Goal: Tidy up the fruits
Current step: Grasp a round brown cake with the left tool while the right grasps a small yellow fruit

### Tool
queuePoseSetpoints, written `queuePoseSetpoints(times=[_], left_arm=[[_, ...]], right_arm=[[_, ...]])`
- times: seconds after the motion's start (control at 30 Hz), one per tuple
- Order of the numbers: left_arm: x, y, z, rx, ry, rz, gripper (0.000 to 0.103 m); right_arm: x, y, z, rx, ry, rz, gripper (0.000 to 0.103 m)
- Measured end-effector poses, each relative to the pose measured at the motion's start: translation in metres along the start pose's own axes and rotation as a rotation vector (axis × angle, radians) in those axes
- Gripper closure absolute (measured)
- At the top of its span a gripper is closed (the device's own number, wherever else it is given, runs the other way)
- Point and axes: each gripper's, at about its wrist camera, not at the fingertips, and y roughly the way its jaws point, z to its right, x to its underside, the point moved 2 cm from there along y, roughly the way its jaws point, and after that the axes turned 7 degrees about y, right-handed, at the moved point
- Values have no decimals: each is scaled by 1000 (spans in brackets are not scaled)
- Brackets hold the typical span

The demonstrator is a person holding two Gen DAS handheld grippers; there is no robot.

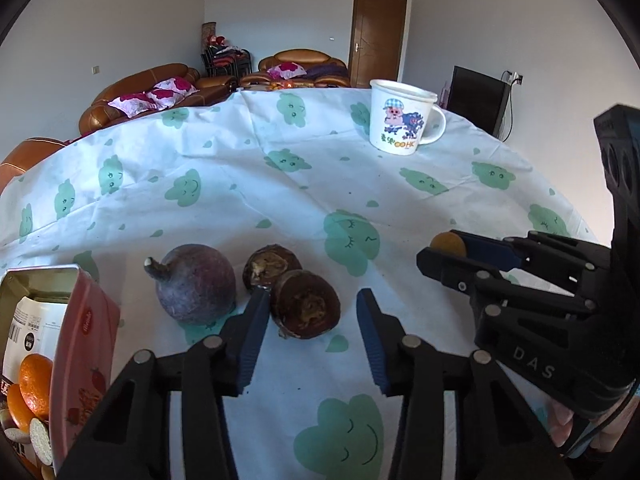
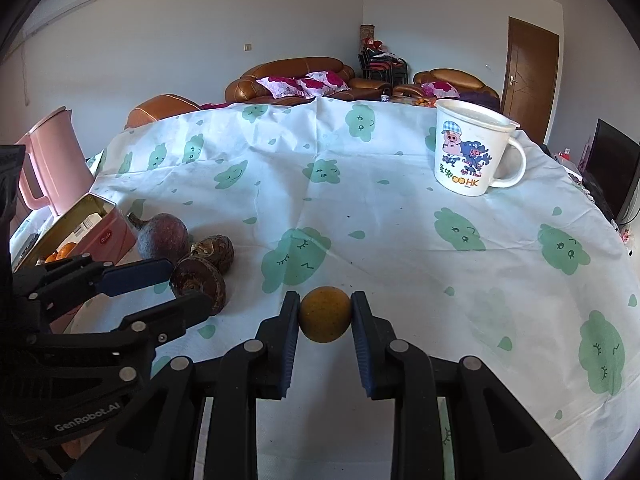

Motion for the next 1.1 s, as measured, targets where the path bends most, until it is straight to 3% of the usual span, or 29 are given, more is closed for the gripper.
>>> queuePoseSetpoints(times=[0.13, 0.27, 0.6, 1.1], left_arm=[[-2, 18, 4, -14, 13, -74, 63], [-4, 19, 5, -24, 21, -75, 64], [-5, -4, 3, 6, 6, 48, 64], [-3, -41, 3, -61, 14, 238, 64]], right_arm=[[1, 0, 0, 0, -3, -4, 75], [1, 1, -1, -2, -5, -7, 75], [0, -11, -1, -43, -6, 59, 75], [0, -31, -2, -96, -16, 159, 75]])
